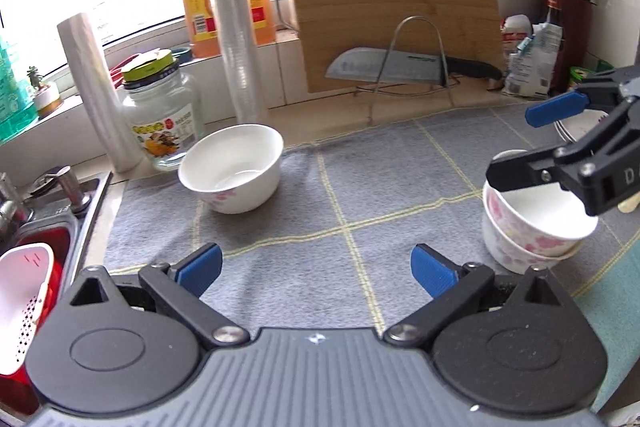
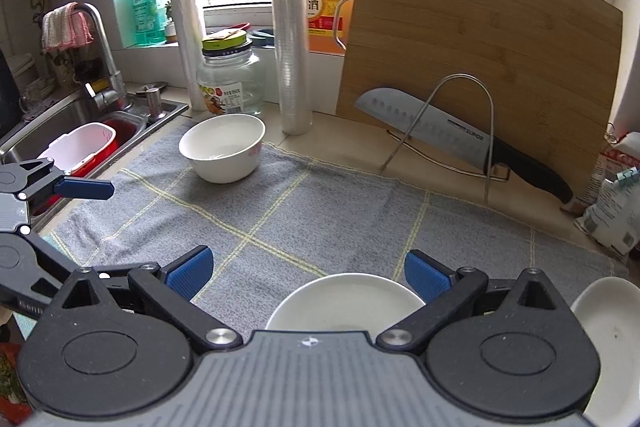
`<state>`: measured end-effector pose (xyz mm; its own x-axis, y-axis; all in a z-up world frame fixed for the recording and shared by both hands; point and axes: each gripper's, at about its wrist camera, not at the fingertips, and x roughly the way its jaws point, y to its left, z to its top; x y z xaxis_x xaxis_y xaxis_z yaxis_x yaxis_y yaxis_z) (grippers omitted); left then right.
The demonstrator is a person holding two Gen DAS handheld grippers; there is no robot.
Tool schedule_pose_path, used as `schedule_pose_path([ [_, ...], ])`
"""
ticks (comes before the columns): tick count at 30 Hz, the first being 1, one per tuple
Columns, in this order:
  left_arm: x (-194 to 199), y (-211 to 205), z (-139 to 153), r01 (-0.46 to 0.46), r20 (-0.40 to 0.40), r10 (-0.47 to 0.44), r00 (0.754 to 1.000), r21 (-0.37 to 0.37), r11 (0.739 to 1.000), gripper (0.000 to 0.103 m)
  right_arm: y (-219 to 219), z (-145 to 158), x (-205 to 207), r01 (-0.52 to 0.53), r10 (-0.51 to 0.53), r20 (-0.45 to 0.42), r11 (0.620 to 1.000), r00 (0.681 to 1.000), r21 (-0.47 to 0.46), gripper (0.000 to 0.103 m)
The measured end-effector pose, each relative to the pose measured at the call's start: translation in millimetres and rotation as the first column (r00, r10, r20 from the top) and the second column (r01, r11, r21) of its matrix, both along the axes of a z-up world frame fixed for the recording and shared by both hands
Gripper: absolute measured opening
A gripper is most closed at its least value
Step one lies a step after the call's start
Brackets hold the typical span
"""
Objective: Organize plates and bowls
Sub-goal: 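Withdraw the right tool while moving the left tool to the bowl by the jar, then grasp the rim of the white bowl by the glass jar with the left tool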
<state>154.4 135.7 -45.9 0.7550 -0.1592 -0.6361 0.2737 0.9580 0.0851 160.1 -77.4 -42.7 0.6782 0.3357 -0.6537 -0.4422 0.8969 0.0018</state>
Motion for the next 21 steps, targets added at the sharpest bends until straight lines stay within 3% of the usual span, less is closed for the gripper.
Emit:
schedule_pose_path([
  [3, 12.5, 14.1, 5.1, -0.030, 0.000, 0.030, 1.000, 0.017, 0.999, 0.100, 15.7, -0.6, 3.6, -0.040, 0.040, 0.017, 0.999, 0.999, -0.009, 0.103],
  [13, 86.6, 61.5, 13.5, -0.011, -0.026, 0.010, 1.000, -0.034, 0.999, 0.100, 84.5, -11.4, 16.3, -0.113, 0.116, 0.062, 0.992, 0.991, -0.052, 0.103],
  [21, 145.8, 78.1, -1.0, 0.017, -0.085, -0.023, 0.996, -0.068, 0.998, 0.100, 124.5, -26.2, 54.4, -0.060, 0.064, 0.051, 0.995, 0.997, -0.075, 0.103],
])
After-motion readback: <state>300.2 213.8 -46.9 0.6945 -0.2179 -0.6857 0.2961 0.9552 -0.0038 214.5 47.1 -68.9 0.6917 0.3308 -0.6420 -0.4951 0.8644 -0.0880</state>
